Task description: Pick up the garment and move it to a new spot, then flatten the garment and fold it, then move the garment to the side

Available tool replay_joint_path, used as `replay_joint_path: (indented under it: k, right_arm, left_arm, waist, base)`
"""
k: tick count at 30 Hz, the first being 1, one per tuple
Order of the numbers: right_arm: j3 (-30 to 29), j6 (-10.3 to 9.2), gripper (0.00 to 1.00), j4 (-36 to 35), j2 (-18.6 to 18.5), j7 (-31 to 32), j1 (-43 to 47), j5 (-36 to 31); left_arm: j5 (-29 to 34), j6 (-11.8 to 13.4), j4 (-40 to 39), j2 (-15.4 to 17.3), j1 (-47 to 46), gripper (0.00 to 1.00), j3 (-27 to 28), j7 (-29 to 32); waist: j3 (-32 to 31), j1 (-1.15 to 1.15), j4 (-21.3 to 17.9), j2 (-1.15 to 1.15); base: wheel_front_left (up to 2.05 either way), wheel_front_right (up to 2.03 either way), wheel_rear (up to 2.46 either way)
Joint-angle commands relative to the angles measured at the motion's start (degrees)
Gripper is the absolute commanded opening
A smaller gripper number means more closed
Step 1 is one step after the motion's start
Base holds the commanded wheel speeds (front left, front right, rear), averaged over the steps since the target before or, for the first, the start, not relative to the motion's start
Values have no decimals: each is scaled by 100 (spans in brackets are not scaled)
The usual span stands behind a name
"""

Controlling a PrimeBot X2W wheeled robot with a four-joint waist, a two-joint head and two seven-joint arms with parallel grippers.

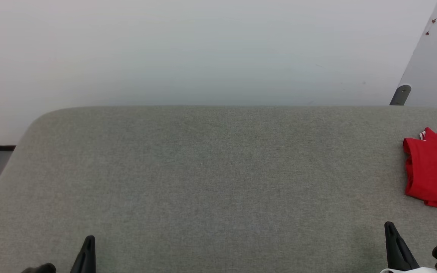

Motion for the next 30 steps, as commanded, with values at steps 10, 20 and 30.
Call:
replay_joint_path:
  k: [10, 20, 30]
  right_arm:
    - [-64, -1, 0, -115, 15, 248, -270, 1104]
    - [-95, -1, 0, -118, 35, 472, -366, 1981]
    - [-125, -2, 0, -120, 54, 675, -450, 2756]
  left_arm:
    - [-1027, -5, -40, -71, -321, 0, 68, 260]
    - [-1841, -8, -12, -171, -471, 0, 97, 486]
    - [-2570, -10, 13, -260, -607, 0, 124, 694]
  waist:
    - [30, 0, -32, 0]
    - [60, 0, -64, 0]
    - [90, 0, -95, 0]
  base:
    - [0, 0, 0]
    - [0, 0, 0]
    - [0, 0, 0]
